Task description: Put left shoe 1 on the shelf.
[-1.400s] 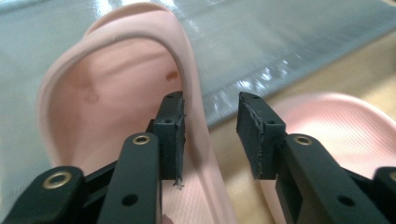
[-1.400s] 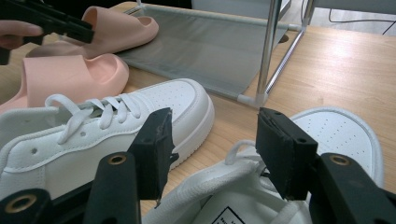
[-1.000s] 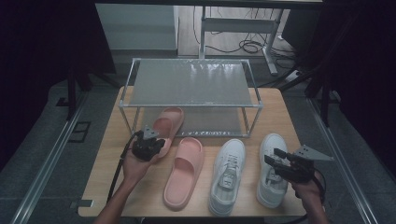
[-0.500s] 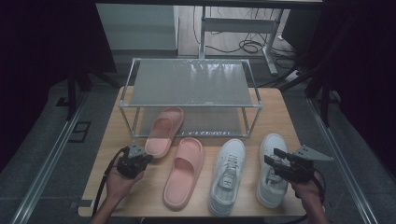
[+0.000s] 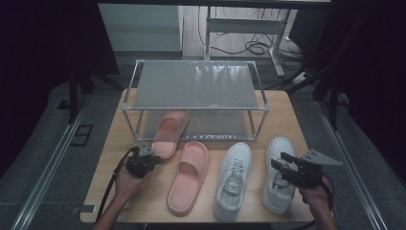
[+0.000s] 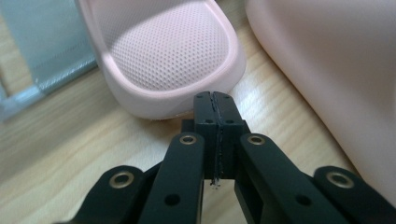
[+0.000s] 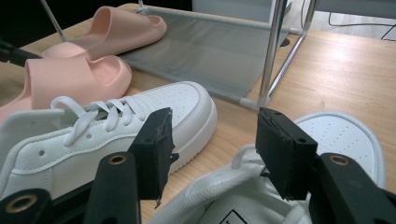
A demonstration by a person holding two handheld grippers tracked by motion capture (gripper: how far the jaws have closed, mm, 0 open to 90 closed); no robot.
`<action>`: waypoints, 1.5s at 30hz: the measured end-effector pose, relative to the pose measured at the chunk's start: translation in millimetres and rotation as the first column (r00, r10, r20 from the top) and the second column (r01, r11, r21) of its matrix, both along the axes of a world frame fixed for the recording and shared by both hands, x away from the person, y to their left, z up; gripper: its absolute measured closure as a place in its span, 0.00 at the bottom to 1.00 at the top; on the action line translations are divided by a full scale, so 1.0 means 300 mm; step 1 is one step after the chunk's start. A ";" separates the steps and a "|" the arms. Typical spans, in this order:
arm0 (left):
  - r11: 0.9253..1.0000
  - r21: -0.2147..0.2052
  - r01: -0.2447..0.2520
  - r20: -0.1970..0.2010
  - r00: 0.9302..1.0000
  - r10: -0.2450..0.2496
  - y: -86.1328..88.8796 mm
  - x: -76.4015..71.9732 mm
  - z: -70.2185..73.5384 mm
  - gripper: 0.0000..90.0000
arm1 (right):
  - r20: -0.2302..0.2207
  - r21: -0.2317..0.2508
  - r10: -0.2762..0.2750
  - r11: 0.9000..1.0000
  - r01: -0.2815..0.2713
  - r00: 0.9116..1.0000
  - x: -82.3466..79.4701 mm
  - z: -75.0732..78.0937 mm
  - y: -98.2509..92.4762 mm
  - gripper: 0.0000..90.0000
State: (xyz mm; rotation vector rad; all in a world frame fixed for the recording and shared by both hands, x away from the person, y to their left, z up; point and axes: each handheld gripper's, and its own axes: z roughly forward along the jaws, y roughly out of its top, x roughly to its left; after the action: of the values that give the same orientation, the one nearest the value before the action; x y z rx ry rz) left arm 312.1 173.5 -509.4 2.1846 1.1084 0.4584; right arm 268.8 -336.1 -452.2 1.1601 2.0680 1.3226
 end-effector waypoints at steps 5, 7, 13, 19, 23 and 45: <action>1.000 0.016 0.010 0.007 1.000 -0.010 -0.028 0.041 -0.003 1.00 | 0.001 -0.001 0.000 1.000 0.000 1.000 0.000 -0.001 0.001 0.52; 1.000 0.017 0.009 0.007 1.000 -0.009 -0.037 0.057 -0.006 1.00 | 0.002 -0.001 0.000 1.000 0.000 1.000 0.000 0.000 0.001 0.52; 1.000 0.009 0.007 0.011 1.000 -0.007 -0.067 0.100 -0.010 1.00 | 0.001 0.000 0.000 1.000 0.000 1.000 0.001 0.000 -0.002 0.52; 1.000 0.012 0.012 0.013 1.000 -0.013 -0.094 0.140 -0.011 0.99 | 0.000 -0.002 0.001 1.000 -0.001 1.000 0.002 -0.001 -0.003 0.52; 1.000 0.028 0.013 0.016 1.000 -0.013 -0.112 0.165 -0.014 0.99 | -0.001 0.000 -0.001 1.000 0.001 1.000 0.003 -0.002 -0.003 0.52; 0.999 0.014 -0.044 0.014 0.999 0.044 -0.148 0.255 -0.030 0.99 | -0.003 -0.001 0.002 1.000 -0.002 1.000 0.006 -0.005 -0.002 0.52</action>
State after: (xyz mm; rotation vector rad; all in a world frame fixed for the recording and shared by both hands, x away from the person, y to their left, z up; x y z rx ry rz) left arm 388.5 129.2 -518.5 2.1701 1.1513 0.5008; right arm 270.5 -336.8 -453.6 1.1607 2.0725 1.3215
